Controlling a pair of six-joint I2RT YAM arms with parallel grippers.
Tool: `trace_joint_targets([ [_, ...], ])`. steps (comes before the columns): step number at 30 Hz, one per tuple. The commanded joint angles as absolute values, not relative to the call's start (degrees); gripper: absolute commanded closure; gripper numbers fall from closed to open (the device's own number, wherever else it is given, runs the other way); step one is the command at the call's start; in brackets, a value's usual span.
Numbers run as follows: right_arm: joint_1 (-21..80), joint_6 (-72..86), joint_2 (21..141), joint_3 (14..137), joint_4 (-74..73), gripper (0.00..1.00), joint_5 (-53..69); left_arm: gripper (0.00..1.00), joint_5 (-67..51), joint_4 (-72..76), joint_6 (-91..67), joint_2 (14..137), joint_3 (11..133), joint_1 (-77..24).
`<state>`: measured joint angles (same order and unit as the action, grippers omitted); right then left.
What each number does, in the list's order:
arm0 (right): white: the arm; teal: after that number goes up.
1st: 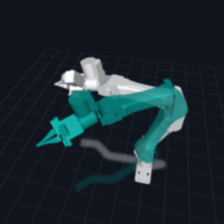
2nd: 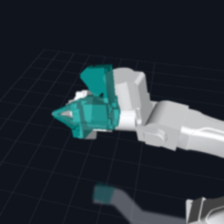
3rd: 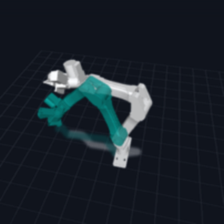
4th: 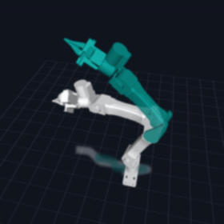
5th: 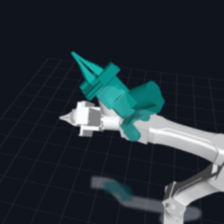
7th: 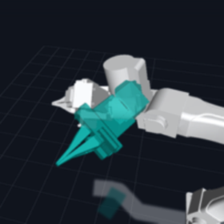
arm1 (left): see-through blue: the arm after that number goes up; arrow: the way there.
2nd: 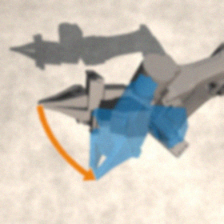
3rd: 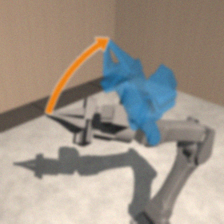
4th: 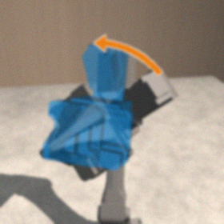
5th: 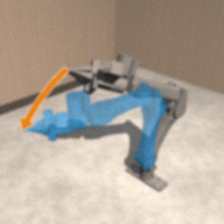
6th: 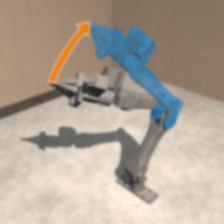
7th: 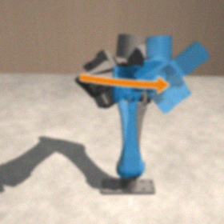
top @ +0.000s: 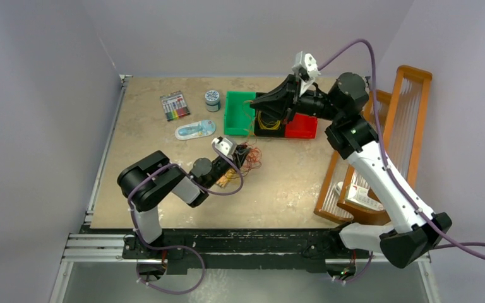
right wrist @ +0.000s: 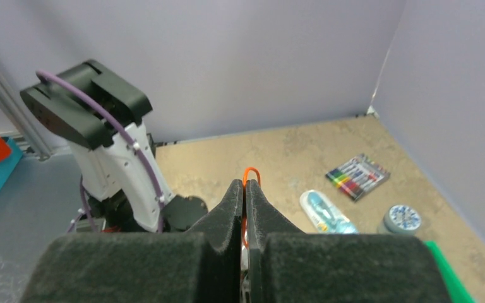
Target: Untangle the cables
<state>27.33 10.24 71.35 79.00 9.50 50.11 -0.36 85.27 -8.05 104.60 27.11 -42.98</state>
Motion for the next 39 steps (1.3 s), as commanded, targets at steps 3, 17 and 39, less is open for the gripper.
trace_joint_targets([
  [3, 27.46, 7.92, 69.44, 84.48, 11.79, 1.0, 44.68, 0.9, -1.84, 91.87, -12.08, 106.79, 24.93, -43.65],
  [17, 27.41, 4.63, 64.37, 83.95, 16.01, 1.0, 27.04, 1.0, -1.05, 92.79, -13.22, 109.01, 21.86, -43.76],
  [39, 27.43, 0.79, 66.03, 85.45, 13.56, 1.0, 12.38, 0.72, 5.55, 78.74, -21.07, 98.22, 19.82, -43.73],
])
